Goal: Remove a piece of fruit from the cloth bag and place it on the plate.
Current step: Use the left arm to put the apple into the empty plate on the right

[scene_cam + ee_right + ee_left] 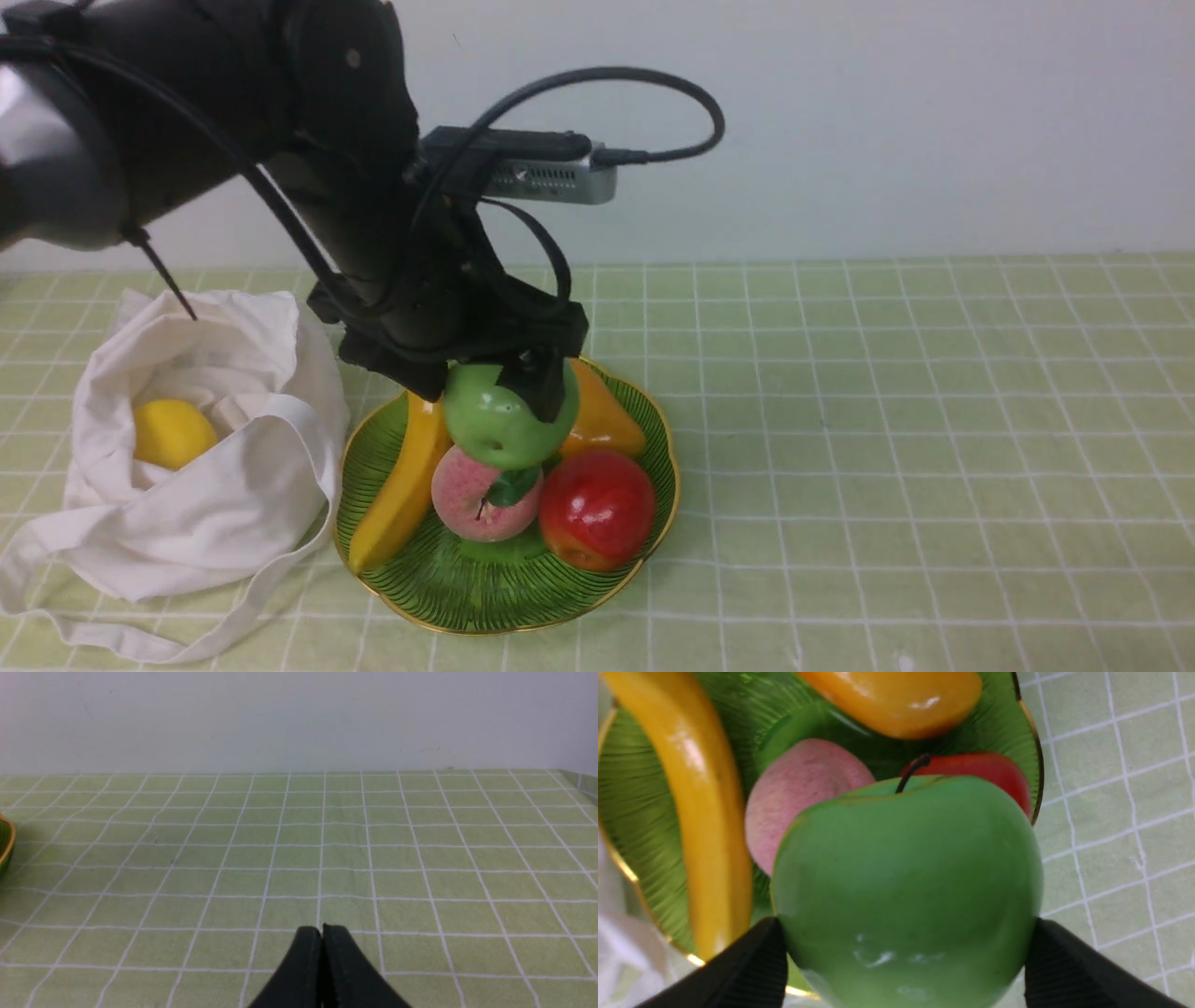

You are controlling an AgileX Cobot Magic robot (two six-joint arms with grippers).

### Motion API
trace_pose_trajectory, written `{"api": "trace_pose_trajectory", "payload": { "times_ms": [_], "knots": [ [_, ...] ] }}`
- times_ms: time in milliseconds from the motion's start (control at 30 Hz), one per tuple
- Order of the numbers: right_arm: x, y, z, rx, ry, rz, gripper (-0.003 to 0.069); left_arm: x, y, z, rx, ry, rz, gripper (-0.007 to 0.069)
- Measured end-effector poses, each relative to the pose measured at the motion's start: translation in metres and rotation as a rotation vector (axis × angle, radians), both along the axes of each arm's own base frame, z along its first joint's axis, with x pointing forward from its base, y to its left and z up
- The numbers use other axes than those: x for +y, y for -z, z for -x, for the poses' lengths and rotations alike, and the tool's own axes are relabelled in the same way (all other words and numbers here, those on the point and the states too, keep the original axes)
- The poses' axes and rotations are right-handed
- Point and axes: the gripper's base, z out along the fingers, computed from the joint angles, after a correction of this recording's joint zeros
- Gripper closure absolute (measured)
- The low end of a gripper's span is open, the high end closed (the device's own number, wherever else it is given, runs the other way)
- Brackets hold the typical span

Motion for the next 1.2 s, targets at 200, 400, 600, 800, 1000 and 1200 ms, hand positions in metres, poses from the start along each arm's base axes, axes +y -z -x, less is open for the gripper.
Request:
{"api": "trace_pose_trajectory", "payload": {
  "times_ms": [200,400,600,800,1000,1200],
  "knots": [
    [0.000,0.000,0.000,0.000,0.000,0.000,0.0673,-0.011,0.026,-0.012,0.031,0.008,-0.015,0.0024],
    [0.000,0.000,0.000,0.000,0.000,0.000,0.0673,-0.013,0.033,-0.015,0.042,0.009,-0.026,0.0024],
    [0.000,0.000,0.000,0.000,0.000,0.000,0.0673,-0.005,0.032,-0.023,-0.053,0.030,-0.114,0.0024],
    [0.000,0.000,0.000,0.000,0.000,0.000,0.0673,-0.001,0.031,-0.033,-0.155,0.011,-0.163,0.0024],
    [0.000,0.000,0.000,0.000,0.000,0.000,0.0673,-0.006,0.047,-0.046,-0.198,0.005,-0.164,0.0024],
    [0.000,0.000,0.000,0.000,0.000,0.000,0.0673,-0.009,0.071,-0.055,-0.175,0.018,-0.210,0.0024]
  ]
}}
